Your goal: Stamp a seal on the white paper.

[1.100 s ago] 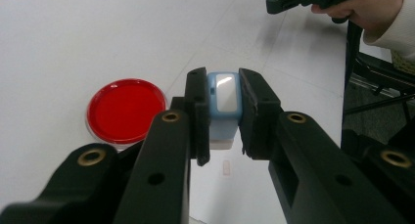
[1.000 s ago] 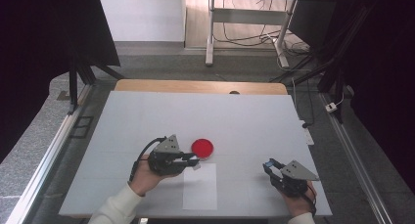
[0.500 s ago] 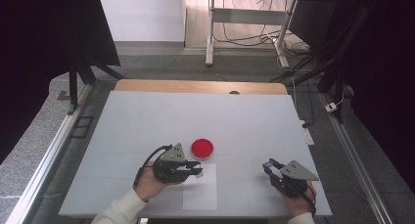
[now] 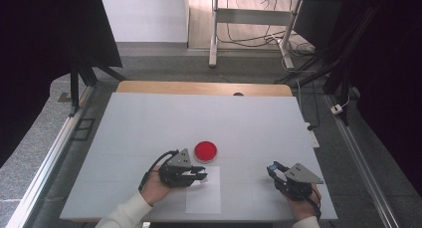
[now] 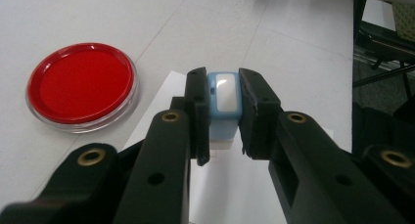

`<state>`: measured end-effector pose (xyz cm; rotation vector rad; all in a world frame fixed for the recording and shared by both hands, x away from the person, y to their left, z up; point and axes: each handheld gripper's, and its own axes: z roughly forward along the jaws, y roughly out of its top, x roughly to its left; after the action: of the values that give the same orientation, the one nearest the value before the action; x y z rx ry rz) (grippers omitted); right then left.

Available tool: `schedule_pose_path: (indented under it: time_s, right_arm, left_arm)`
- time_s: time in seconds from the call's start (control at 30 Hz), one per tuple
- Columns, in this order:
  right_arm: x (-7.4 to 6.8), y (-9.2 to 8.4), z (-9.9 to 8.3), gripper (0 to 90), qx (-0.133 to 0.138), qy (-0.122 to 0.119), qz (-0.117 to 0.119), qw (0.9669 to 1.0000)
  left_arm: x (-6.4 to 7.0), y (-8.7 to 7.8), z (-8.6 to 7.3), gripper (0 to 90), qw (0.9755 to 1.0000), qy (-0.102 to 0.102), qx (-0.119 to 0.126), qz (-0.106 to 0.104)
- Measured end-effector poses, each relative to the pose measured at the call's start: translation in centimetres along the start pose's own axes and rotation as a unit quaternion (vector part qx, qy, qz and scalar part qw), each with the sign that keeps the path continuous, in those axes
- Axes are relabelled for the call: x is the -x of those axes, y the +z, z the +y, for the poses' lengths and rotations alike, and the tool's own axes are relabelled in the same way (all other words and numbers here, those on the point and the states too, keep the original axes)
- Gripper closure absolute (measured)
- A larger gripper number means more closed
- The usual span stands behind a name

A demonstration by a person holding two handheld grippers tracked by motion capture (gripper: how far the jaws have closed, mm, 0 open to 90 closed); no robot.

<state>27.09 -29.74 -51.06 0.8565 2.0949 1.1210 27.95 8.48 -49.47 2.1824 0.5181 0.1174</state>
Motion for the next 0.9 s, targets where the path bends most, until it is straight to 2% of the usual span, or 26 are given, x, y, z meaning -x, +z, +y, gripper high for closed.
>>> schedule_pose_path:
  time_s: [0.37, 0.9]
  right_arm:
    - [0.0, 0.0, 0.0, 64.5, -0.003, -0.001, -0.001, 1.0000]
    - [0.0, 0.1, 0.0, 64.5, -0.003, -0.001, 0.000, 1.0000]
  left_arm:
    - [0.0, 1.0, -0.3, 75.1, 0.9998, 0.015, -0.014, 0.002]
    - [0.0, 1.5, -0.4, 75.1, 0.9994, 0.021, -0.026, 0.009]
